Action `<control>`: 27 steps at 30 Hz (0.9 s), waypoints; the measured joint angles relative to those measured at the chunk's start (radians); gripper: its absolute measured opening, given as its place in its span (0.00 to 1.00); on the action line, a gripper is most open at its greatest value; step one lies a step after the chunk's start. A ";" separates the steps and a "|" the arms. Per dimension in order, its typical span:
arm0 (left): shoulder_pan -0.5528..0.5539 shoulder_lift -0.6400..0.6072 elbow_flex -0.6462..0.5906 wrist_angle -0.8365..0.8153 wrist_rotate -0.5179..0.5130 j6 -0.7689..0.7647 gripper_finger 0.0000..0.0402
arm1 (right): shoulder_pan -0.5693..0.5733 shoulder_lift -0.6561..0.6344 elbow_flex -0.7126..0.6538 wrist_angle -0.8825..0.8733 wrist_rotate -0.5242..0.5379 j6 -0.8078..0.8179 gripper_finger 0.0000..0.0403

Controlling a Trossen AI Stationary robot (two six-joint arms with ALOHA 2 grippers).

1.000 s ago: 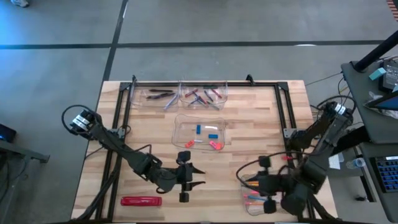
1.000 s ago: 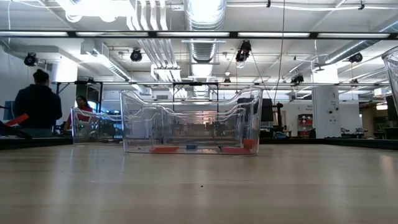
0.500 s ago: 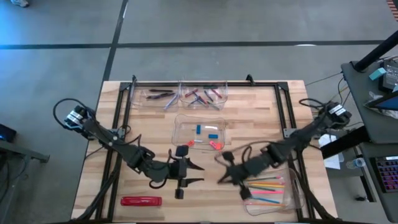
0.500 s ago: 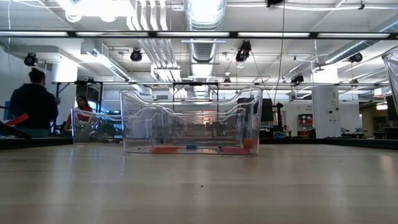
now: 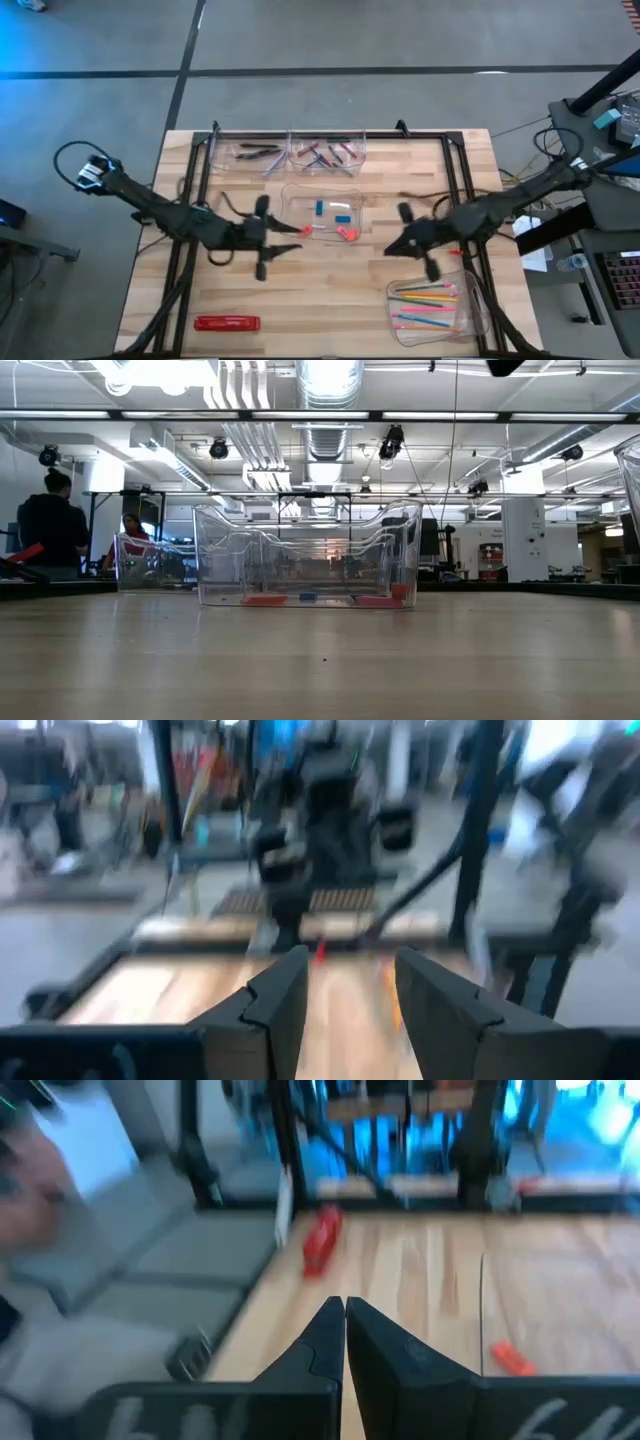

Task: Sort crayons/erasers/pens/pencils in bins
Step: Return to Home Position

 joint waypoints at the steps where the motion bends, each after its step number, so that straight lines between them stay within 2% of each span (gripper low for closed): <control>1: 0.000 -0.033 -0.049 0.078 0.012 0.014 0.34 | 0.000 -0.045 -0.022 0.010 0.000 0.003 0.02; 5: 0.001 -0.124 -0.239 0.342 0.033 0.051 0.34 | 0.000 -0.172 -0.085 0.020 0.013 0.056 0.02; 9: 0.003 -0.186 -0.357 0.461 0.028 0.082 0.34 | 0.000 -0.240 -0.127 0.023 0.140 0.059 0.02; 15: 0.032 -0.265 -0.420 0.462 0.019 0.084 0.34 | -0.015 -0.345 -0.127 -0.166 0.148 -0.132 0.02; 20: 0.039 -0.328 -0.435 0.430 0.019 0.096 0.34 | -0.030 -0.536 -0.134 -0.175 0.146 -0.238 0.02; 27: 0.063 -0.350 -0.459 0.426 0.019 0.103 0.34 | -0.053 -0.758 -0.260 -0.185 0.147 -0.290 0.02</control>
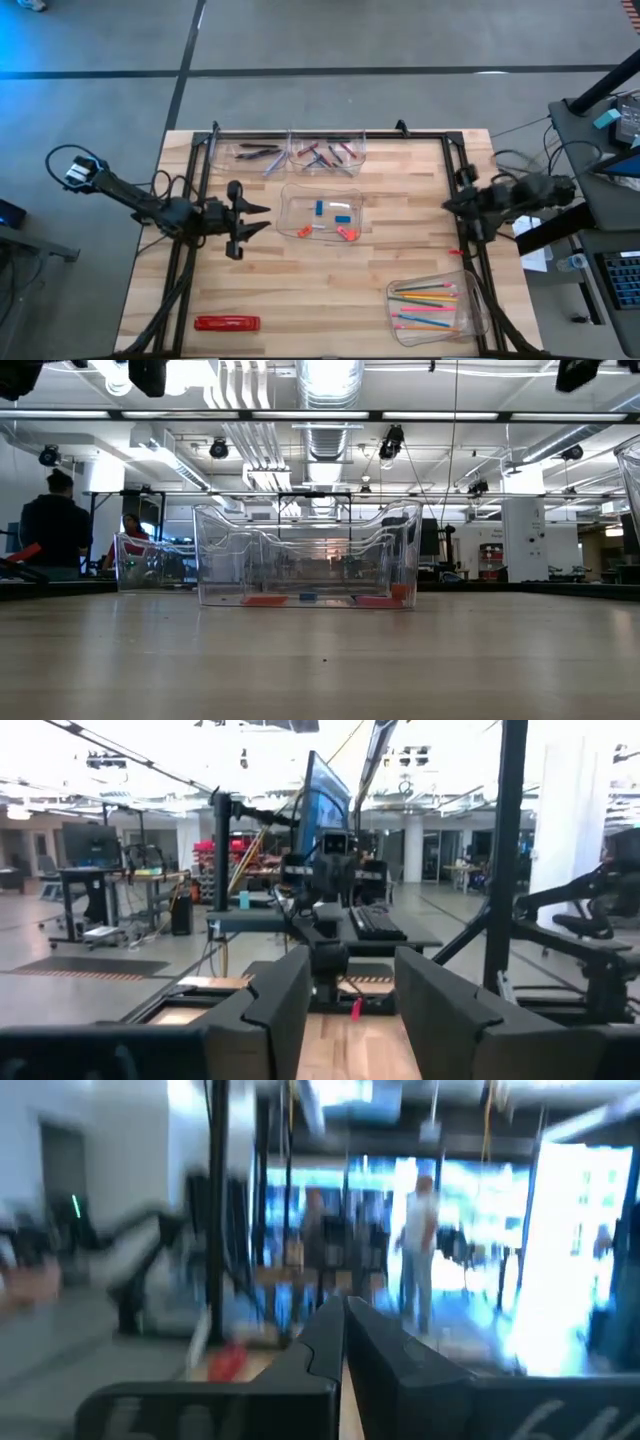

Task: Sort crayons/erasers/pens/pencils in bins
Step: Return to Home Position

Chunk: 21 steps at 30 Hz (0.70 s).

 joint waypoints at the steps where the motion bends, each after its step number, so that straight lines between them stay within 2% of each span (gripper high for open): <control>1: 0.005 0.001 -0.004 0.000 0.000 -0.001 0.33 | 0.000 -0.024 -0.019 -0.015 0.000 0.002 0.02; 4: 0.021 0.002 -0.025 0.004 -0.001 -0.002 0.27 | 0.000 -0.084 -0.054 -0.029 -0.001 0.016 0.02; 11: 0.041 -0.028 -0.080 0.021 0.004 -0.030 0.02 | 0.000 -0.070 -0.142 -0.016 -0.029 -0.004 0.02; 16: 0.041 -0.074 -0.167 0.066 0.022 -0.089 0.02 | 0.000 -0.085 -0.242 0.057 -0.052 -0.004 0.02; 21: 0.041 -0.108 -0.284 0.211 0.033 -0.107 0.03 | -0.010 -0.083 -0.327 0.137 -0.053 -0.003 0.02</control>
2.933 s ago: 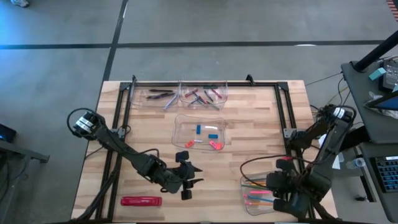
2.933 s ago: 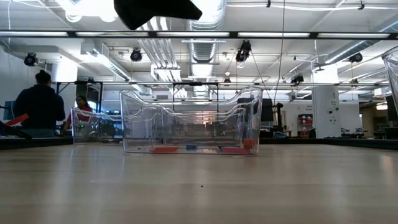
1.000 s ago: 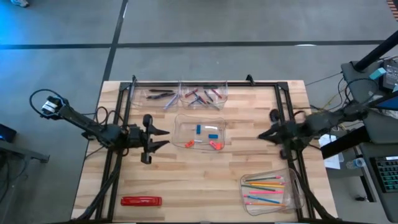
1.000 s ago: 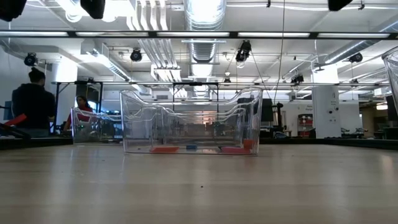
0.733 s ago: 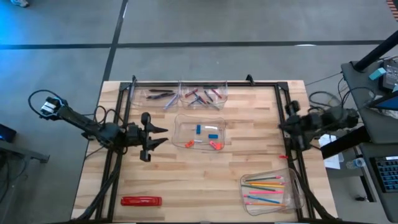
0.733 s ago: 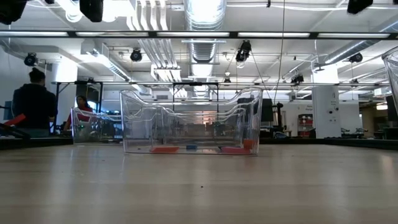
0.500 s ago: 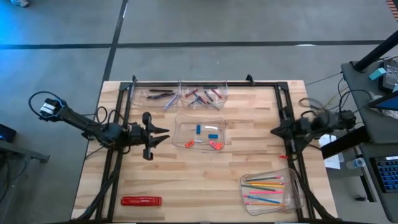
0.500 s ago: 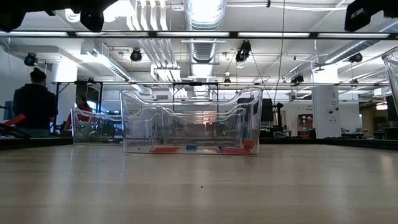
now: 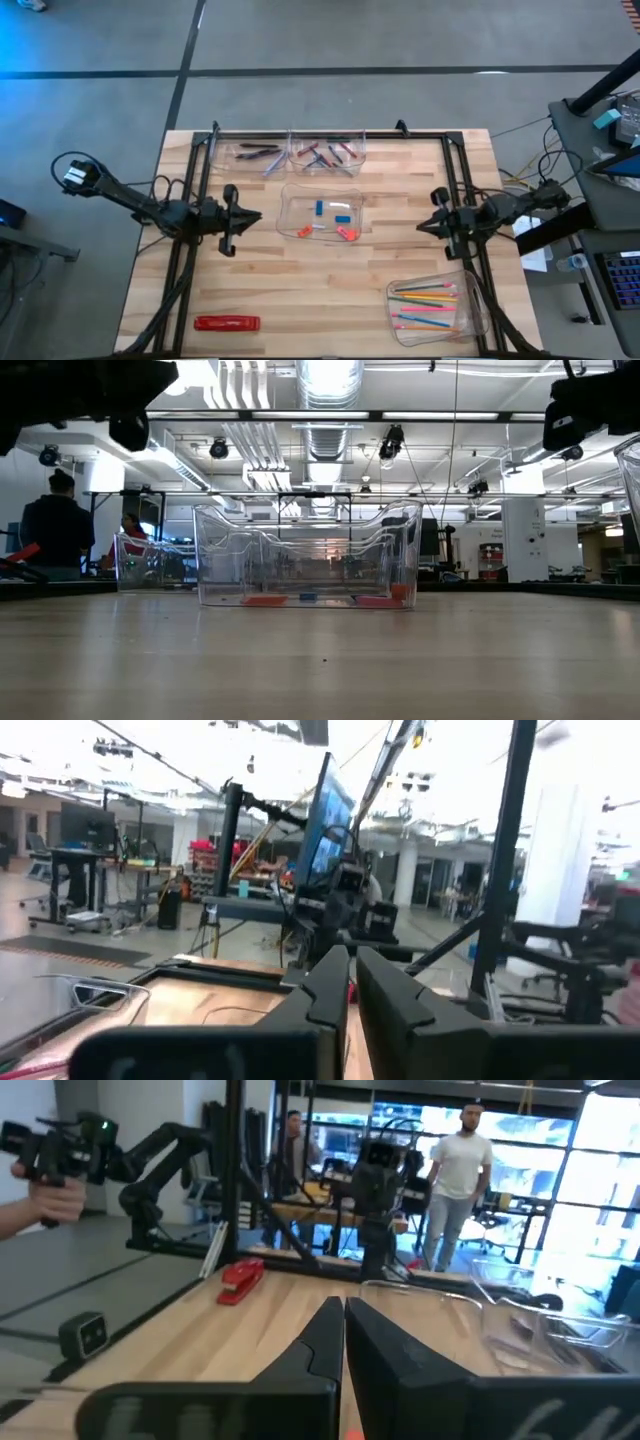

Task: Sort crayons/erasers/pens/pencils in bins
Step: Return to Home Position

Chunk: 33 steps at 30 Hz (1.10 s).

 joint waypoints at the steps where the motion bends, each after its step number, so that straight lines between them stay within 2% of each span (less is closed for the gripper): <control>1: 0.000 -0.006 -0.023 0.029 0.007 0.000 0.03 | -0.008 -0.002 -0.009 0.003 0.000 0.004 0.02; 4: 0.000 -0.026 -0.079 0.094 0.051 0.000 0.03 | -0.028 -0.003 -0.031 -0.014 0.000 0.039 0.02; 9: -0.002 -0.052 -0.079 0.005 0.170 0.024 0.03 | -0.036 -0.003 -0.077 0.001 -0.007 0.107 0.02; 16: 0.036 -0.080 -0.080 -0.201 0.117 0.055 0.03 | -0.036 0.032 -0.082 0.007 -0.027 0.080 0.02; 20: 0.061 -0.141 -0.080 -0.339 0.116 0.081 0.03 | -0.036 0.035 -0.082 0.006 -0.027 0.030 0.02; 24: 0.072 -0.274 -0.080 -0.522 0.094 0.079 0.03 | -0.036 0.040 -0.082 0.005 -0.027 -0.034 0.02; 31: 0.073 -0.616 -0.081 -0.852 0.090 0.053 0.03 | -0.036 0.068 -0.082 0.003 -0.027 -0.076 0.02; 33: 0.073 -0.677 -0.080 -0.852 0.112 0.058 0.03 | -0.036 0.077 -0.082 0.003 -0.027 -0.071 0.02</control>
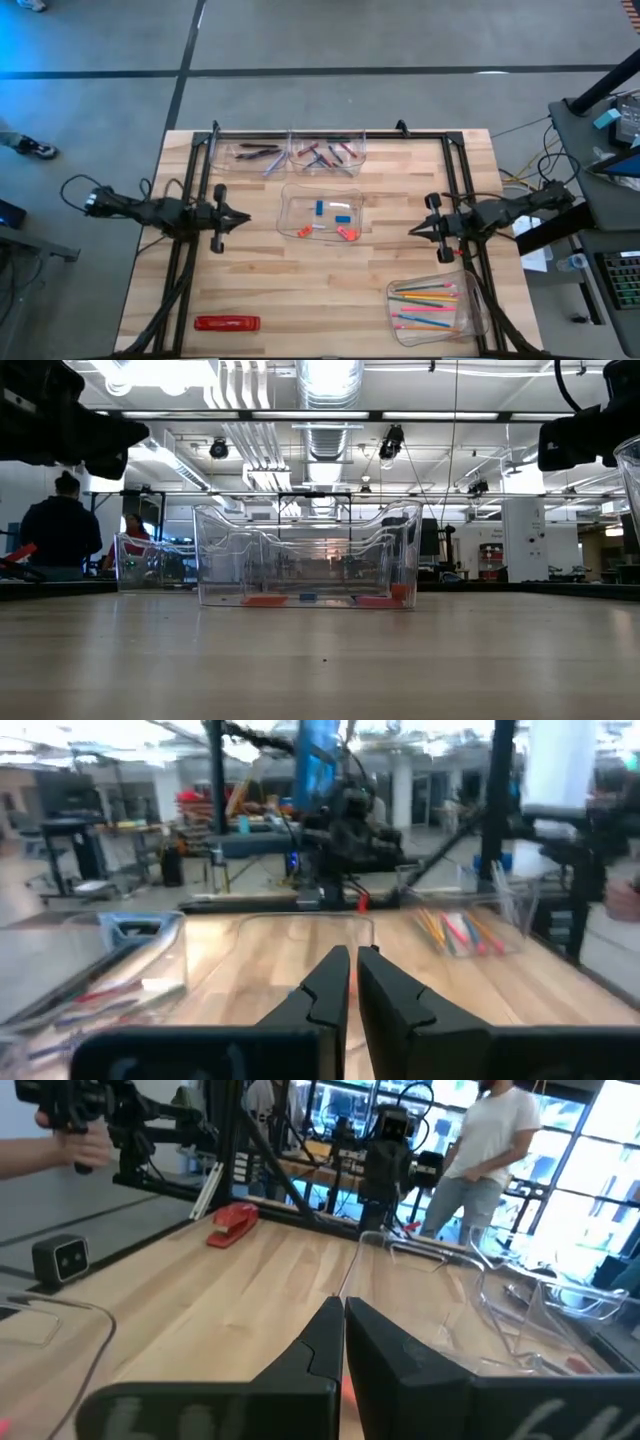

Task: Sort crayons/erasers/pens/pencils in bins
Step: Return to Home Position

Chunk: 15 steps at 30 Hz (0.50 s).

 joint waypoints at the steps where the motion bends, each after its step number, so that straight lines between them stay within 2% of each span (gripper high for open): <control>1: 0.000 0.012 0.000 -0.006 0.009 0.013 0.03 | 0.000 0.005 0.000 -0.001 0.000 0.002 0.02; 8: 0.001 0.062 -0.002 -0.005 -0.036 0.047 0.03 | 0.000 0.020 -0.002 0.009 0.001 0.078 0.02; 15: 0.001 0.069 -0.002 0.021 -0.049 0.048 0.03 | 0.000 0.021 -0.005 0.028 0.003 0.018 0.02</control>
